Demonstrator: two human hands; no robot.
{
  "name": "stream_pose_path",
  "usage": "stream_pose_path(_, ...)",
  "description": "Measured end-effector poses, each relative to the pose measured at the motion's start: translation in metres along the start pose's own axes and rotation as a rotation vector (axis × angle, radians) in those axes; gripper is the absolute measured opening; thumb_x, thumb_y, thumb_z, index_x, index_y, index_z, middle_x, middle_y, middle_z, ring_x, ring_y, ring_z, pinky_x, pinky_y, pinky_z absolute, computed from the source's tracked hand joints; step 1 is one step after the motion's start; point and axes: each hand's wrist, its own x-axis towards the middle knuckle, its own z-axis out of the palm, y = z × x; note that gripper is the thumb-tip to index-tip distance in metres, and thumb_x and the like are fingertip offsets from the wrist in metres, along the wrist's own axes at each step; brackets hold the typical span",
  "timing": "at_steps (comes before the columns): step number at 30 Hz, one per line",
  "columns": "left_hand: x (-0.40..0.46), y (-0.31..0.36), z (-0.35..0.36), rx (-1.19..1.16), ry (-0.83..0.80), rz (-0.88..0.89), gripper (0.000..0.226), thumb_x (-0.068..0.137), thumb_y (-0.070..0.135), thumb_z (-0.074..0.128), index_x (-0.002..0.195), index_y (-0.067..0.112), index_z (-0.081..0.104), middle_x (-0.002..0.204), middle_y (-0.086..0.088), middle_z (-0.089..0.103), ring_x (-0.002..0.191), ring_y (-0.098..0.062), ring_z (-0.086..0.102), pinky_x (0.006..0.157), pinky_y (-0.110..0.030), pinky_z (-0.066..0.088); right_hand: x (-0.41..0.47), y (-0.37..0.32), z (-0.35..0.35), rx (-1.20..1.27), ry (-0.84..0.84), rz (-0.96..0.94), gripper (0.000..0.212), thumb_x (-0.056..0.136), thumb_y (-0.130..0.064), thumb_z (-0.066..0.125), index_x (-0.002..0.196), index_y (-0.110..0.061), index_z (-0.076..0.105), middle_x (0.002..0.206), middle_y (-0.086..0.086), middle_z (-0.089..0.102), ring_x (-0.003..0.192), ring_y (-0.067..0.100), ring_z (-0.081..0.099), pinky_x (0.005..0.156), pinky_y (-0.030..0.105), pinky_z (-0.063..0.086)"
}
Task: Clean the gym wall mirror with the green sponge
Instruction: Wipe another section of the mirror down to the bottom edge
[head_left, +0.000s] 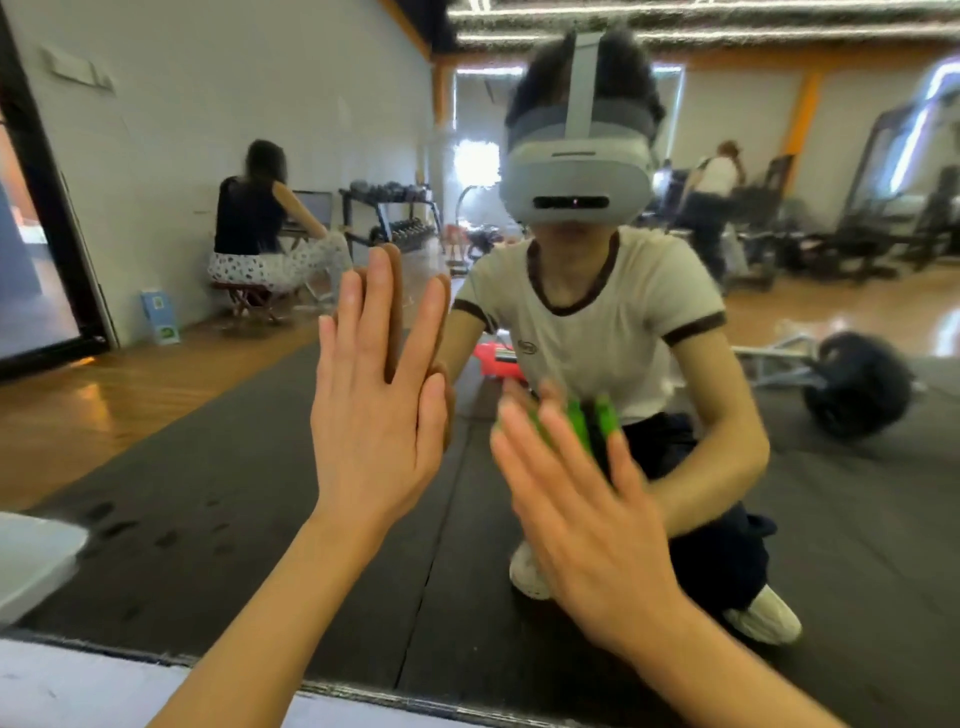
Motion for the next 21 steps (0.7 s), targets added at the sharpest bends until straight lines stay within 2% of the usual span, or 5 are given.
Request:
stream_pose_path(5, -0.001, 0.001, 0.002, 0.013, 0.008, -0.015, 0.059, 0.103, 0.029, 0.032, 0.160, 0.020, 0.015, 0.164, -0.016, 0.004, 0.154, -0.013, -0.014, 0.126, -0.034, -0.006, 0.105, 0.041, -0.013, 0.041, 0.244, 0.250, 0.053, 0.106, -0.020, 0.044, 0.156, -0.006, 0.030, 0.162, 0.011, 0.030, 0.151, 0.030, 0.024, 0.123, 0.047, 0.000)
stream_pose_path(12, -0.001, 0.003, -0.007, -0.060, -0.047, -0.025, 0.057, 0.105, 0.025, 0.035, 0.160, 0.016, 0.021, 0.166, -0.015, 0.003, 0.155, -0.019, -0.009, 0.126, -0.038, -0.006, -0.049, 0.002, 0.003, -0.005, -0.076, 0.002, 0.055, 0.107, -0.023, 0.030, 0.160, -0.013, 0.016, 0.169, 0.004, 0.004, 0.156, 0.019, 0.000, 0.125, 0.042, -0.002)
stream_pose_path(14, 0.000, 0.007, -0.011, -0.074, -0.069, -0.012, 0.059, 0.105, 0.022, 0.038, 0.160, 0.012, 0.020, 0.166, -0.015, 0.003, 0.155, -0.017, -0.010, 0.126, -0.036, -0.007, -0.012, 0.020, -0.005, -0.007, -0.033, -0.027, 0.053, 0.111, -0.029, 0.025, 0.160, -0.012, 0.017, 0.167, 0.005, 0.013, 0.155, 0.019, 0.001, 0.125, 0.042, -0.001)
stream_pose_path(18, 0.004, 0.033, 0.000, -0.145, -0.077, 0.041, 0.059, 0.105, 0.017, 0.036, 0.159, 0.004, 0.017, 0.167, -0.010, 0.007, 0.156, -0.014, -0.008, 0.126, -0.034, -0.007, 0.081, 0.055, -0.017, 0.057, 0.192, 0.220, 0.052, 0.108, -0.025, 0.039, 0.156, -0.007, 0.028, 0.161, 0.013, 0.033, 0.151, 0.026, 0.019, 0.124, 0.045, -0.001)
stream_pose_path(21, 0.006, 0.050, 0.011, -0.173, -0.057, 0.049, 0.059, 0.104, 0.015, 0.035, 0.158, 0.003, 0.014, 0.166, -0.010, 0.012, 0.155, -0.013, -0.007, 0.126, -0.033, -0.005, 0.040, 0.041, -0.007, 0.035, 0.143, 0.174, 0.058, 0.106, -0.021, 0.042, 0.158, -0.009, 0.018, 0.166, 0.011, 0.020, 0.155, 0.024, 0.007, 0.125, 0.047, -0.003)
